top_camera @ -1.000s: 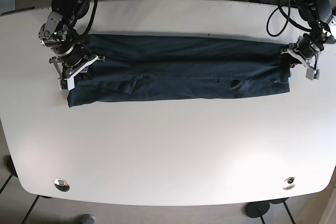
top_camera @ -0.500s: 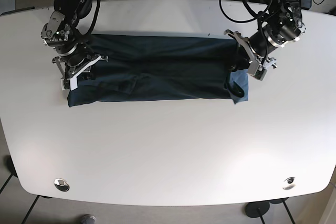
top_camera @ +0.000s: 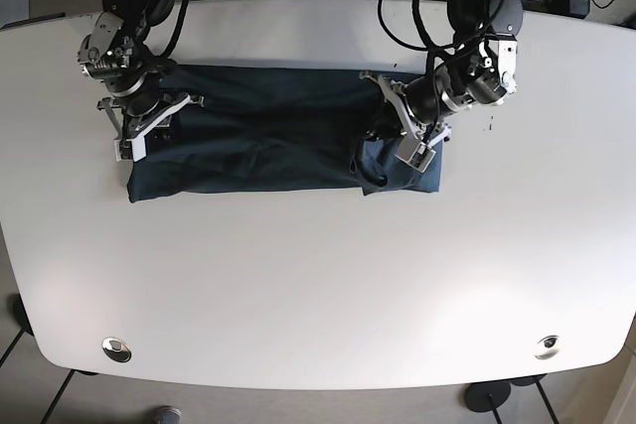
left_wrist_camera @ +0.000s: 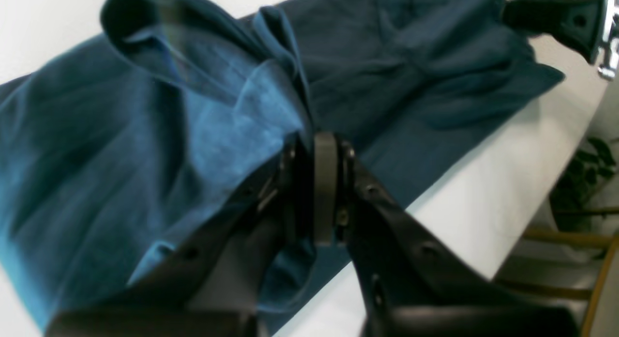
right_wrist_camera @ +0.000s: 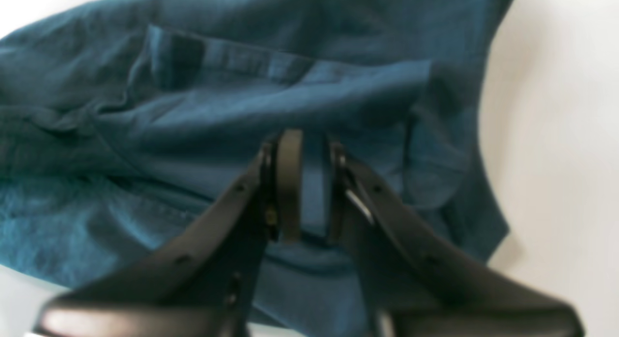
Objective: Fold the T-shirt properly
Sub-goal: 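Grasp the strip end with the left gripper and fold it toward the middle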
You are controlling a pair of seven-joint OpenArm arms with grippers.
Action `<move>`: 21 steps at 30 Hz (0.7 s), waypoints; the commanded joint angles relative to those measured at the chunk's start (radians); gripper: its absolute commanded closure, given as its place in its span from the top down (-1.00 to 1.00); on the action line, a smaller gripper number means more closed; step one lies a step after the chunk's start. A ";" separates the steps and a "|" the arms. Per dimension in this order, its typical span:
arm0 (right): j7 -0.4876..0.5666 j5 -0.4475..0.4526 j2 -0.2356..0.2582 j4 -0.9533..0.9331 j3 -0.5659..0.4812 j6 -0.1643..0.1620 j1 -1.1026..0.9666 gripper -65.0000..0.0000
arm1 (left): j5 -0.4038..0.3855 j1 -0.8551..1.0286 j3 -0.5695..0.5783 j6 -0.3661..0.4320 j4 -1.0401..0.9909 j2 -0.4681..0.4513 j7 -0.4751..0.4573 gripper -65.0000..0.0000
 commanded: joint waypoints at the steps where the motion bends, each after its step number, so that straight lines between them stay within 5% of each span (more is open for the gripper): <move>1: 0.020 0.013 0.009 0.025 0.001 0.005 0.012 -0.80 | -0.025 -0.011 0.014 -0.006 0.016 0.001 -0.018 -0.50; 4: 0.020 0.013 0.009 0.025 0.001 0.005 0.014 -0.80 | -0.021 -0.010 0.057 -0.006 0.036 -0.003 -0.018 0.00; 9: 0.020 0.013 0.009 0.025 -0.001 0.005 0.017 -0.80 | -0.021 -0.010 0.129 -0.006 0.121 -0.007 -0.016 0.02; 14: 0.020 0.015 0.007 0.036 -0.001 0.007 0.021 -0.80 | -0.012 -0.002 -0.062 -0.006 0.130 -0.017 -0.016 0.00; 18: 0.020 0.015 -0.022 0.098 0.002 0.007 0.038 -0.78 | 0.032 -0.002 -0.094 -0.010 0.082 -0.103 -0.023 -0.36; 21: 0.014 0.015 -0.026 0.137 0.010 0.001 0.052 -0.63 | 0.029 -0.002 -0.095 -0.041 0.024 -0.160 -0.024 -0.85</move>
